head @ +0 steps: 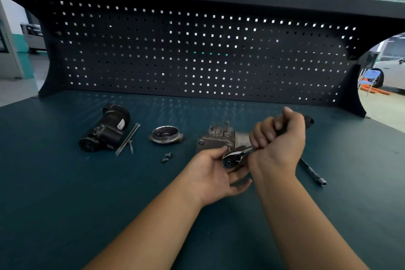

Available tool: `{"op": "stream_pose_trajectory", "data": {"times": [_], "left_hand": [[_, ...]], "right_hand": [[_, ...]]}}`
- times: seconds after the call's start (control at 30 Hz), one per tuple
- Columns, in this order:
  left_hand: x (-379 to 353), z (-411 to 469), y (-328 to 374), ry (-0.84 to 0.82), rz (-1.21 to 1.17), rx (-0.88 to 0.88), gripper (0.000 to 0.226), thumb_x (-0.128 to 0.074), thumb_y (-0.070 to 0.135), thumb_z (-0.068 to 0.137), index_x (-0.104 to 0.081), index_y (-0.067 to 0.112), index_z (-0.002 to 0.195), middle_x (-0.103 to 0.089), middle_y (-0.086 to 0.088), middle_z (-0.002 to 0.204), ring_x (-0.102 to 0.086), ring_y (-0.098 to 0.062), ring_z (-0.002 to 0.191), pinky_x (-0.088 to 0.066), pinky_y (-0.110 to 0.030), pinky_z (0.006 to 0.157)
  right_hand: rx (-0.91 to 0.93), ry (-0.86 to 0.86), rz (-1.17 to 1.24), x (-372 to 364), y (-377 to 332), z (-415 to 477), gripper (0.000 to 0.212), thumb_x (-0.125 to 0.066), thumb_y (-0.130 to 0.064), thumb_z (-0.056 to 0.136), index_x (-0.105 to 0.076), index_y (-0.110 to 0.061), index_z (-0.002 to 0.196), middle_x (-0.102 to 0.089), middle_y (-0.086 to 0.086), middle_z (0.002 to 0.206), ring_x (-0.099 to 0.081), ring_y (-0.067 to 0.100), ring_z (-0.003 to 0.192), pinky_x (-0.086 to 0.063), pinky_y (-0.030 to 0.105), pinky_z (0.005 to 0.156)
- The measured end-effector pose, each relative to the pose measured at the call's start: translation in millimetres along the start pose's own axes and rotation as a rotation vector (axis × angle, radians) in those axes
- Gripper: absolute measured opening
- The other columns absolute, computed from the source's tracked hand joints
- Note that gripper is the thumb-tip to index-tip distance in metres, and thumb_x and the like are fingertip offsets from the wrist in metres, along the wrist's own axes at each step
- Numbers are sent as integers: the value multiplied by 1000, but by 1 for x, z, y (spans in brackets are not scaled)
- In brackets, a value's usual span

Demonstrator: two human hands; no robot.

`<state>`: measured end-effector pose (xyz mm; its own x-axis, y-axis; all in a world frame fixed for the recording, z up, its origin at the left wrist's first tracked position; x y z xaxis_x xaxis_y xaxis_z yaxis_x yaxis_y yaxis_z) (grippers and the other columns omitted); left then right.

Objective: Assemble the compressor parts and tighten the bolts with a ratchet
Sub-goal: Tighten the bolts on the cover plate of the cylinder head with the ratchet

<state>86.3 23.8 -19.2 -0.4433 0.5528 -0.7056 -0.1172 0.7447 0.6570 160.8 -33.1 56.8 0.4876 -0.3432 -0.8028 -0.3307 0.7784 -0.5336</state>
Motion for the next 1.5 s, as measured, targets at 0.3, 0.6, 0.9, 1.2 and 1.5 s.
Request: {"op": "stream_pose_trajectory", "data": {"times": [0.3,0.6,0.9,1.2,1.5], "left_hand": [[1,-1,8,9,103,-80,43,-34,21,96,-59,10,61,-56,-4,63,-60,-18,52,-50,-26,56],[-1,-1,4,4,48,-34,25,-43,17,79,-63,10,67,-63,-5,66,-62,-20,68,-43,-35,74],[-2,5,-2,-22,-11,-55,31,-38,25,91,-64,10,85,-70,-7,83,-65,-22,80,-45,-38,79],[-3,0,8,13,107,-120,59,-32,20,97,-63,14,47,-59,-1,49,-59,-16,41,-48,-21,43],[1,5,-1,33,17,-77,27,-40,25,93,-63,11,89,-70,-6,82,-69,-20,70,-45,-36,79]], "right_hand": [[40,-741,-1216,-82,63,-15,45,-63,-19,82,-31,-19,50,-29,-11,36,-24,4,35,-23,19,37],[43,-345,-500,-41,13,-1,38,-56,-20,81,-36,-24,49,-31,-9,40,-24,9,35,-21,16,38],[-19,-35,-128,-8,1,6,35,-45,-14,87,-30,-18,56,-25,-6,40,-19,10,33,-18,16,37],[22,-793,-1358,-84,67,-15,40,-60,-17,81,-29,-18,56,-35,1,52,-25,8,39,-20,19,37],[-47,-81,-97,-5,0,8,36,-44,-13,87,-31,-18,53,-24,-5,39,-18,11,32,-19,15,37]]}}
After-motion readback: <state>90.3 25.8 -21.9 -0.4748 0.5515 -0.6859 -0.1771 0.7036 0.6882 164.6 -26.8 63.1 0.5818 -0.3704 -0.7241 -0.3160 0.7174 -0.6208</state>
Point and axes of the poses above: each hand's wrist, its own z-axis towards the middle knuckle, its own x-axis out of the back of the hand, y = z × x, the point moved 5 cm from there along z, towards the middle knuckle
